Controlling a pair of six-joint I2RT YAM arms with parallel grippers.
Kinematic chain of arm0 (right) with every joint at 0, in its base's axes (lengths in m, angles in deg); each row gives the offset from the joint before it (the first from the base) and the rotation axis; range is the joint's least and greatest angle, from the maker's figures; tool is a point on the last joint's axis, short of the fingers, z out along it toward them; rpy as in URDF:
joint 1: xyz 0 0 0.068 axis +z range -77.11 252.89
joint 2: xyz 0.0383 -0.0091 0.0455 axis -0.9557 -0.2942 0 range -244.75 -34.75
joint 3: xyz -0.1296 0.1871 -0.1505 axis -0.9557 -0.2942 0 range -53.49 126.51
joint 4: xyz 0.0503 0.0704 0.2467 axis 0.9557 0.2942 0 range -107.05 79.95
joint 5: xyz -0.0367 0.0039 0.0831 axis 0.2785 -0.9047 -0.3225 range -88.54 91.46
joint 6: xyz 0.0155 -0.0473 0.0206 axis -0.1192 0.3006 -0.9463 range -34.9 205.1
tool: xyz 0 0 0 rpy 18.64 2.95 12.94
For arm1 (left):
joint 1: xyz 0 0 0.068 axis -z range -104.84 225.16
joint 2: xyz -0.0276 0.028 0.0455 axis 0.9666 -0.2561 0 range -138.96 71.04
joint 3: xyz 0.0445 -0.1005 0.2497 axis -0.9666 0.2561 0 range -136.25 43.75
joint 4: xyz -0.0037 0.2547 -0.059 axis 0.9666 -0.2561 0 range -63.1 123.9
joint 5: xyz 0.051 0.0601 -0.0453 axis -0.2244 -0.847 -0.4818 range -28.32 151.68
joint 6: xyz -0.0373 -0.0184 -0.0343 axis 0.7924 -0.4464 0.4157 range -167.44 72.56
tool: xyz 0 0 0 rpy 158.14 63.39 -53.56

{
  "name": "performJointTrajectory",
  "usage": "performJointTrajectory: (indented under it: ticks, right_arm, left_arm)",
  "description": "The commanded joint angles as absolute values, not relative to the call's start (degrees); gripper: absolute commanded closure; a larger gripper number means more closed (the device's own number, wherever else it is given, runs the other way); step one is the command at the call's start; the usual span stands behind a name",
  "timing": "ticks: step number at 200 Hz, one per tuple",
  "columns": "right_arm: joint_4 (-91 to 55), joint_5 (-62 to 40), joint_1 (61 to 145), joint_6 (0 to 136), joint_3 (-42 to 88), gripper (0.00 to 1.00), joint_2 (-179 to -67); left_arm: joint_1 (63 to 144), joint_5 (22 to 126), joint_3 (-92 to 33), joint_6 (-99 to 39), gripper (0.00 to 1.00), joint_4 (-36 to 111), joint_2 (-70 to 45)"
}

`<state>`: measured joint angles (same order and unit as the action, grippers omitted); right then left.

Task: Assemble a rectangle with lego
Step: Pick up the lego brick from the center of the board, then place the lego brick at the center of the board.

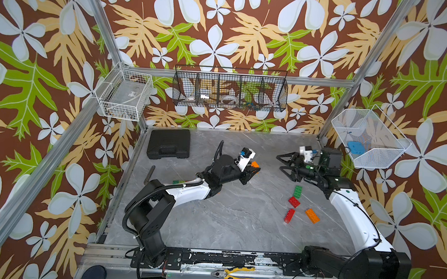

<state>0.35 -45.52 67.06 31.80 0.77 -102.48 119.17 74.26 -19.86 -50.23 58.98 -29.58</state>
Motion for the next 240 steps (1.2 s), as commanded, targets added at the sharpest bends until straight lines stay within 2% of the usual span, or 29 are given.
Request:
performJointTrajectory:
  ticks: [1,22,58,99,115,128,152,167,174,189,205,240]
  right_arm:
    - [5.7,-37.0,63.1,39.5,-4.7,0.29,-101.4]
    - [4.4,-36.9,62.8,41.0,-7.3,0.31,-103.2]
    - [16.3,-25.6,62.7,53.2,-4.6,0.33,-105.6]
    - [16.4,-27.0,63.2,54.1,-7.2,0.34,-107.4]
    - [16.1,-26.4,65.1,53.9,-6.8,0.35,-108.7]
    - [16.0,-24.7,66.9,54.2,-5.5,0.35,-110.1]
    - [14.3,-23.2,69.4,54.0,-3.1,0.36,-113.6]
    - [12.8,-22.5,70.8,53.8,-1.2,0.37,-116.3]
    - [11.9,-22.3,71.2,53.4,-0.1,0.38,-117.5]
    - [9.4,-21.5,72.0,52.2,2.0,0.42,-119.6]
    - [6.1,-21.1,73.3,50.5,4.4,0.49,-122.0]
    - [4.3,-20.4,81.4,51.3,13.1,0.64,-132.9]
  left_arm:
    - [119.7,64.4,-27.4,-72.5,1.00,29.5,-34.0]
    - [119.7,58.5,-35.8,-81.8,1.00,18.6,-40.0]
    - [119.7,61.1,-47.4,-87.9,1.00,8.7,-49.5]
    - [119.8,64.7,-57.1,-90.5,1.00,-0.9,-59.2]
    - [119.7,65.1,-57.3,-90.8,0.98,-1.5,-60.3]
    - [119.7,65.1,-57.3,-90.6,0.90,-1.5,-60.8]
    - [119.7,65.5,-58.9,-87.7,0.65,-0.7,-61.3]
    - [119.7,66.2,-59.9,-86.3,0.33,-0.2,-60.7]
    - [119.7,66.5,-60.0,-86.1,0.22,0.3,-60.0]
    - [119.7,66.7,-59.1,-85.7,0.15,1.7,-58.0]
    - [119.2,66.3,-56.3,-83.9,0.14,4.3,-53.5]
    - [115.5,72.1,-37.8,-76.3,0.14,20.9,-33.7]
